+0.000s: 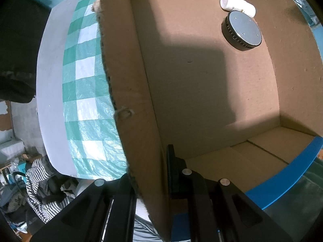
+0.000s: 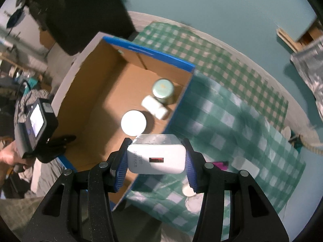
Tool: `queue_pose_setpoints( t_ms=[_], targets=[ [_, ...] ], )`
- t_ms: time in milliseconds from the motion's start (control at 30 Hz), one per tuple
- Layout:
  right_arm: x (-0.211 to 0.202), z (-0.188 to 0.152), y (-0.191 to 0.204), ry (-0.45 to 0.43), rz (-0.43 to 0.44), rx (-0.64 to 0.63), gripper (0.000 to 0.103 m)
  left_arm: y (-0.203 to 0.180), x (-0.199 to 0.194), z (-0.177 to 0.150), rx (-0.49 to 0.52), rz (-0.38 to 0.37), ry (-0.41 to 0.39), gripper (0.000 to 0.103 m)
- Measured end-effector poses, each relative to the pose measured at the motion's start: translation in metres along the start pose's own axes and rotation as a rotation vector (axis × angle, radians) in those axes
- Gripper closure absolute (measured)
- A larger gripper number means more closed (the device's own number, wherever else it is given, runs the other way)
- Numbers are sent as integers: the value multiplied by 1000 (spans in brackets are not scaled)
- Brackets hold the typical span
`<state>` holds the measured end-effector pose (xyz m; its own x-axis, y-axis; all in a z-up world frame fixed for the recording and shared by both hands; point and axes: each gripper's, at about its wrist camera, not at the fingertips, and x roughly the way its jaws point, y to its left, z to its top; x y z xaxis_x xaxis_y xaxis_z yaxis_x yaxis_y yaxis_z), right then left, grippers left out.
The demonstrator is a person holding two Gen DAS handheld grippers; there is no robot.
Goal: Organize rigid objects
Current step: 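Carry the white charger into the box and release it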
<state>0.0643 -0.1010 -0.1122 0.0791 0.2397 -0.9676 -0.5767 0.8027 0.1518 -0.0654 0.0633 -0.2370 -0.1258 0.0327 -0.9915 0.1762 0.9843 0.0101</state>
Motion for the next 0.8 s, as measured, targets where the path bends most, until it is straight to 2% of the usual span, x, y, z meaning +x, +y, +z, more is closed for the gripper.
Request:
queue_pose_setpoints(
  t_ms=[267,467,800],
  targets=[
    [27,7,34,51,-3,-135,54,0,0,0,3,2,-1,95],
    [52,2,52,115,-39,-232,54,0,1,0,3,2,-1,95],
    [82,-6,58,184,-60,-315,54,0,0,-1,4,3,-2,95]
  ],
)
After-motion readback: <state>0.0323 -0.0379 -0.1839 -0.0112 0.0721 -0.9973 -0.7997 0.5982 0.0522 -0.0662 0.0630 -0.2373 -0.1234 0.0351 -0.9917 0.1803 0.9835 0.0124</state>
